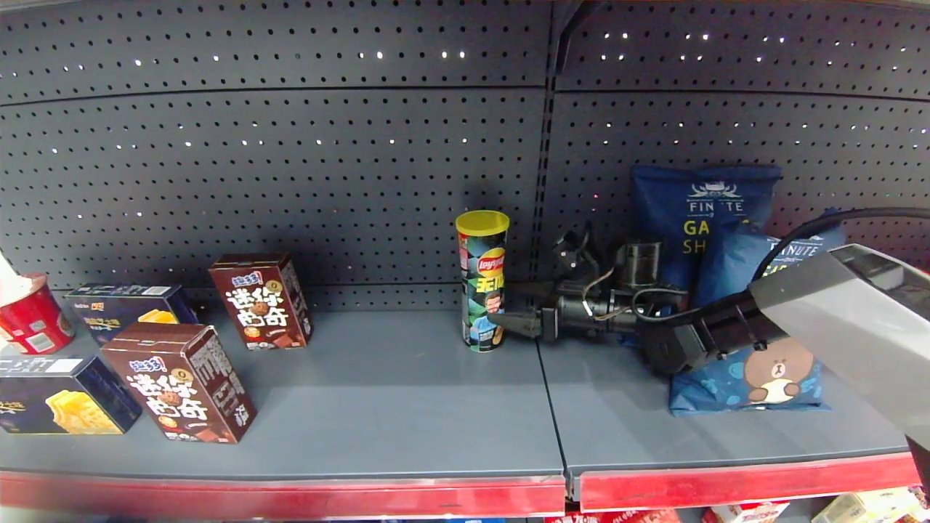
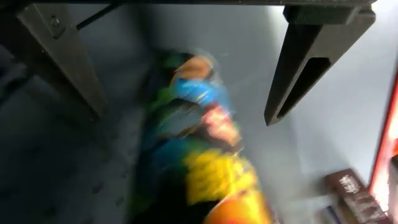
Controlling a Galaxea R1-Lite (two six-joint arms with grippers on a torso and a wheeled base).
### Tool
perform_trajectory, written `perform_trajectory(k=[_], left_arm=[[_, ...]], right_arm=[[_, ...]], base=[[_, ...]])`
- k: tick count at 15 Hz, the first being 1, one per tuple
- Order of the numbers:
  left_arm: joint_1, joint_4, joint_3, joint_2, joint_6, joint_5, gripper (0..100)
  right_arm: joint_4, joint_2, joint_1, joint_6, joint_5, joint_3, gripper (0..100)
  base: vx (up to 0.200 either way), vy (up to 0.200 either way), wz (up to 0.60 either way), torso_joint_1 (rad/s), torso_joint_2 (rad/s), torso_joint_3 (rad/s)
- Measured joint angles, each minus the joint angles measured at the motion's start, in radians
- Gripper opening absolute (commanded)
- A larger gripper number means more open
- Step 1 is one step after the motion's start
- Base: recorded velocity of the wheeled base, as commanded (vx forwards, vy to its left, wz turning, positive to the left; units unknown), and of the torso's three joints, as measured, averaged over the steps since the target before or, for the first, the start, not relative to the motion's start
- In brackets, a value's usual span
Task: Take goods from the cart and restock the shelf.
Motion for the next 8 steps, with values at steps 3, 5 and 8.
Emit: perform_trajectory(k=[3, 5, 8], left_arm=[[0.0, 0.001, 0.002, 0.0, 0.0, 0.0, 0], [0.0, 0.002, 0.008, 0.0, 0.0, 0.0, 0], [0.0, 0.002, 0.013, 0.0, 0.0, 0.0, 0]], right_arm=[[0.047, 0.044, -0.011, 0.0, 0.0, -0.107, 100], [0.071, 0.073, -0.002, 0.001, 0.0, -0.163, 100], [0.087, 0.109, 0.025, 0.002, 0.0, -0.213, 100]], base=[[0.0, 0.0, 0.0, 0.0, 0.0, 0.0], [0.0, 0.0, 0.0, 0.0, 0.0, 0.0], [0.0, 0.0, 0.0, 0.0, 0.0, 0.0]])
